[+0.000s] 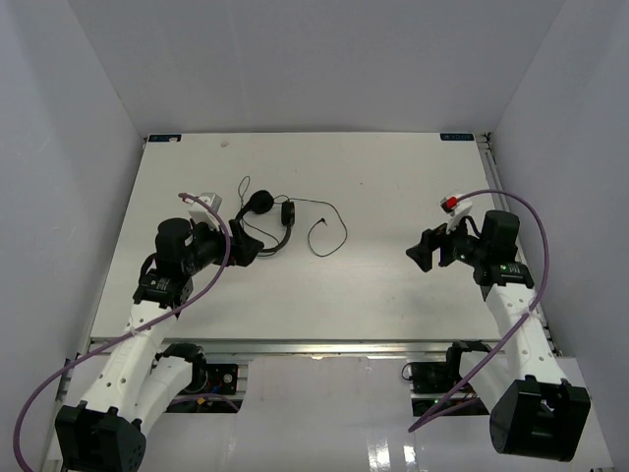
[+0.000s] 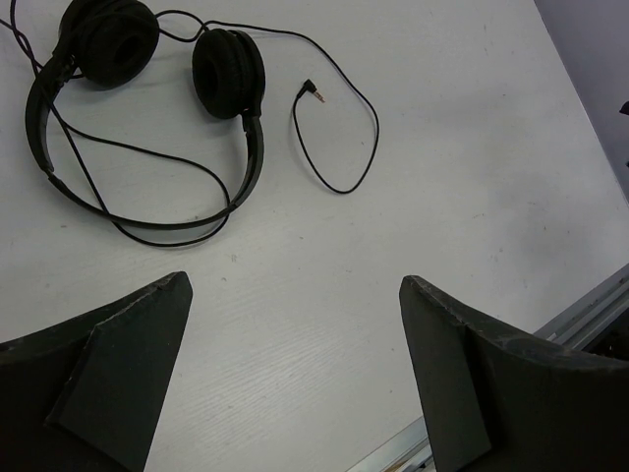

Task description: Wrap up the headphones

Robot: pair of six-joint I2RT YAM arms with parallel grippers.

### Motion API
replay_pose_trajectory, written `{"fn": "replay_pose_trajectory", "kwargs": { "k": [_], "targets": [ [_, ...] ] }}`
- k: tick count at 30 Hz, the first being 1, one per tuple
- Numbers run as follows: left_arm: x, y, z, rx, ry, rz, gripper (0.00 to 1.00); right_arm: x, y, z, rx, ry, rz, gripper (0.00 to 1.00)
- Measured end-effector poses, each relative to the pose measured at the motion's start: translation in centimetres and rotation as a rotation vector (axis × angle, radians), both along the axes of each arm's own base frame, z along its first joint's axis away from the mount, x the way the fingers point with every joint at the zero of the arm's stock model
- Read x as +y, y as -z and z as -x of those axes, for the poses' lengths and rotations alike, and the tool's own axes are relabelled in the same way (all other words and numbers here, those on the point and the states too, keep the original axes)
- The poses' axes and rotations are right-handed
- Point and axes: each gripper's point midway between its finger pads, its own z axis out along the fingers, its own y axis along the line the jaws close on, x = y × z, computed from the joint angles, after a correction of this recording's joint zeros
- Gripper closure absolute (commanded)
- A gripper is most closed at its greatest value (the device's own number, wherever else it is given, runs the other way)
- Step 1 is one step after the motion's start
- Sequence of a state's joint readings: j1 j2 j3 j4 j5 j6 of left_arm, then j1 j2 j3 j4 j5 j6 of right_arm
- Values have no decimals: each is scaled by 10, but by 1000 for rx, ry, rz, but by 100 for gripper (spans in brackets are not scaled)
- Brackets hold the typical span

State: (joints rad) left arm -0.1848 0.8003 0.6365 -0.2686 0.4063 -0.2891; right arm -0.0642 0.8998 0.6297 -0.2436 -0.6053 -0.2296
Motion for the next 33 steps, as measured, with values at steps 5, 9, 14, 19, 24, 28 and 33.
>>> {"fn": "replay_pose_trajectory", "kwargs": {
  "k": [5,9,14,19,24,28,33],
  "targets": [
    [0,7,-3,50,-32,24,2,43,-10,33,-114,-485,-12,10],
    [-2,22,-3,150,-79,87,3,53,-3,46,-124,-590,-63,10],
    [4,60,-5,441,-268,166,9,53,4,50,-151,-571,-56,10],
    [10,81,-24,695,-481,200,28,53,-2,48,-183,-554,-53,10],
    [10,91,-42,806,-585,219,47,52,-2,47,-172,-542,-60,10],
    [13,117,-48,915,-657,175,47,52,-2,47,-164,-534,-62,10],
    [20,149,-39,1018,-712,96,47,52,-3,47,-162,-532,-65,10]
  ]
}}
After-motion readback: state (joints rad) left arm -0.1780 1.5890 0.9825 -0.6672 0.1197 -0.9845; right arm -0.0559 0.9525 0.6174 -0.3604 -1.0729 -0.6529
